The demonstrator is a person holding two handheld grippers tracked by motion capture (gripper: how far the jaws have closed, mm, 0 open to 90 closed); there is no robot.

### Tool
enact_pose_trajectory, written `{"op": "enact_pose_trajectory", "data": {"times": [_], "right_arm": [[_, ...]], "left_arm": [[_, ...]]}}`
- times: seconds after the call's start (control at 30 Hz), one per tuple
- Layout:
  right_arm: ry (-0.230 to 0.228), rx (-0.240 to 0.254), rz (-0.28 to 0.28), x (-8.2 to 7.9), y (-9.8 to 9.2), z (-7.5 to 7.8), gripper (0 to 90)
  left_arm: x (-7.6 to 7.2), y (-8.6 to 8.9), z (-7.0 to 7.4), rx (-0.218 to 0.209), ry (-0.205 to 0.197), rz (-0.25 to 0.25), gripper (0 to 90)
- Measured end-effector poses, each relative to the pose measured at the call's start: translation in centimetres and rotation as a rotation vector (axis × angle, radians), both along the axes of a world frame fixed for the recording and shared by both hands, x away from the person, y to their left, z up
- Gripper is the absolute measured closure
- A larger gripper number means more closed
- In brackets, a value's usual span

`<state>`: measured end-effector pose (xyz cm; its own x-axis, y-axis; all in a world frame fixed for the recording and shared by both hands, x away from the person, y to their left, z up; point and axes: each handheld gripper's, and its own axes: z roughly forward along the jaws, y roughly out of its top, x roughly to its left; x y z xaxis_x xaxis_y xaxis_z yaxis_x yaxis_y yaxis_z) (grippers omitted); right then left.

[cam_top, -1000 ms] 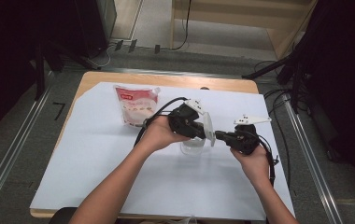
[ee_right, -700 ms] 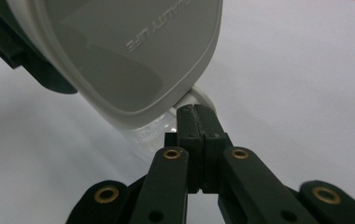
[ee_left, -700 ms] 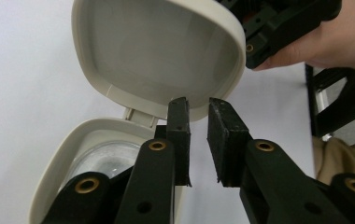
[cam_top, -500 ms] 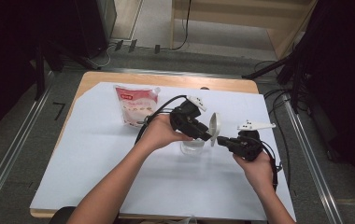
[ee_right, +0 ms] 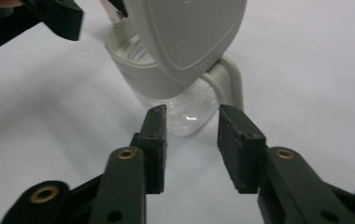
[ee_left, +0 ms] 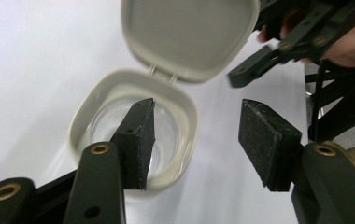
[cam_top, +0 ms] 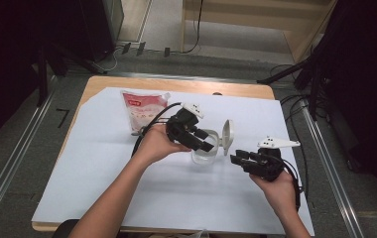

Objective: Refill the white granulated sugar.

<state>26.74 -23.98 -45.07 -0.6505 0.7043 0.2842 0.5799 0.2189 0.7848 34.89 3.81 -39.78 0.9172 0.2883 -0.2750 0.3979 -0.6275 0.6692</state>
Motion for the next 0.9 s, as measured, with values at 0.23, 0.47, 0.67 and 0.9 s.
{"op": "enact_pose_trajectory", "data": {"times": [0.23, 0.47, 0.67, 0.9], "right_arm": [[0.028, -0.006, 0.040, -0.7, 0.6, 0.1, 48.8], [0.008, -0.010, 0.067, -1.0, 0.6, -0.1, 46.6], [-0.003, -0.009, 0.091, -0.8, 0.7, -0.1, 43.3], [-0.005, -0.026, 0.117, -0.6, 1.3, -0.1, 42.1]], "left_arm": [[-0.5, 2.2, 0.2, 0.005, -0.023, 0.023, 48.5], [-1.0, 4.0, 0.2, 0.002, -0.025, 0.036, 47.2], [-0.9, 5.8, 0.4, 0.000, -0.027, 0.063, 46.6], [-1.1, 8.7, 0.8, -0.007, -0.030, 0.121, 45.2]]}}
